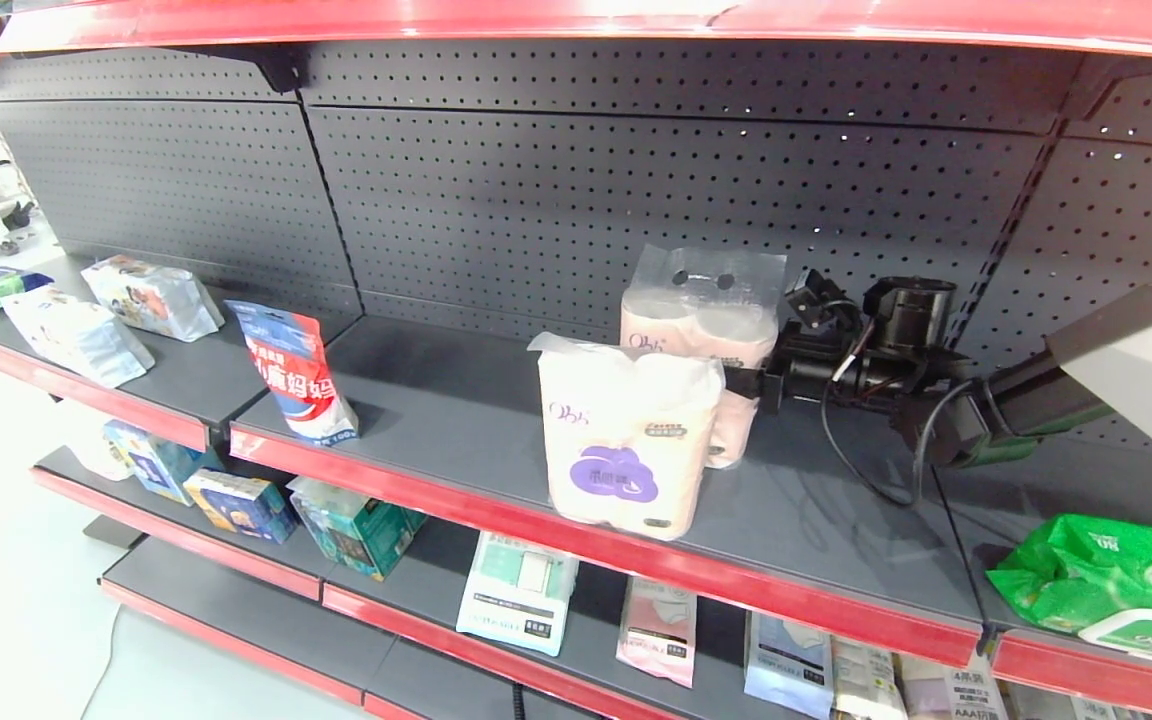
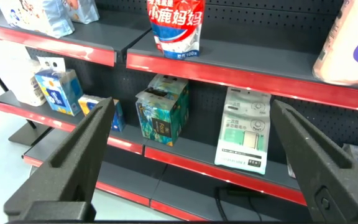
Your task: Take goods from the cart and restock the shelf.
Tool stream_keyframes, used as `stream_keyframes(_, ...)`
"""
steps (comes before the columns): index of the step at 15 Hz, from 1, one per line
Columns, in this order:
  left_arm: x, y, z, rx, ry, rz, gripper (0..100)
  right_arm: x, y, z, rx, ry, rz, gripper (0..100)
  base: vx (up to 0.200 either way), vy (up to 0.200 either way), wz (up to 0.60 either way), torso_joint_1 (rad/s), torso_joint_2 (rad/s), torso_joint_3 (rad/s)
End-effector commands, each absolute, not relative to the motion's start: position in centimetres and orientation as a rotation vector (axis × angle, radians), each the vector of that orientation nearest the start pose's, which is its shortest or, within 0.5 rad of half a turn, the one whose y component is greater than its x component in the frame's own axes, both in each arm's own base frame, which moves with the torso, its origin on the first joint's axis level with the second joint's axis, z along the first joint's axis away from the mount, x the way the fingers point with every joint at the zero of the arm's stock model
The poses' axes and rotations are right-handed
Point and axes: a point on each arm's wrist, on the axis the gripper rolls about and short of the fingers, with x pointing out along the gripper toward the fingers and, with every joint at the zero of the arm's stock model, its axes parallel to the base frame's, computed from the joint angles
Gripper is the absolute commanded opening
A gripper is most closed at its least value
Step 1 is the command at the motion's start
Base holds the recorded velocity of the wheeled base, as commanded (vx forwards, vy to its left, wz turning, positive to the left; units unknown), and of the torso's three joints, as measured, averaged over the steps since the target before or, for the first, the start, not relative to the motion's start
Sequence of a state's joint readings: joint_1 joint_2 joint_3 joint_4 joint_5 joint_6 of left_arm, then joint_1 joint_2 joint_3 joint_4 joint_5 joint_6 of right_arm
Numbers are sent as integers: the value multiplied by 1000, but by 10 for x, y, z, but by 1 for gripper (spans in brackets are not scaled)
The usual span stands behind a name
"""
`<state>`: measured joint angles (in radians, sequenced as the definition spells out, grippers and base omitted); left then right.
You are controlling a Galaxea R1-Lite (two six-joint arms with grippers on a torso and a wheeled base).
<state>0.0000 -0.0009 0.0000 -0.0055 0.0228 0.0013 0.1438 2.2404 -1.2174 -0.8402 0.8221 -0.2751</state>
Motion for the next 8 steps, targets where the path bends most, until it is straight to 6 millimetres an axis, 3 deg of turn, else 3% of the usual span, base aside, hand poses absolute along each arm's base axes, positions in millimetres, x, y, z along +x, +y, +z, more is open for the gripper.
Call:
stream_keyframes(1, -23, 1, 76, 1, -6, 23, 100, 426, 78, 106, -197, 52, 982, 0, 0, 0, 0, 0, 0, 0)
stream_keyframes(8, -23, 1, 76, 1, -6, 23, 100, 425, 86, 108, -204, 36, 1007, 0, 0, 0, 0, 0, 0, 0)
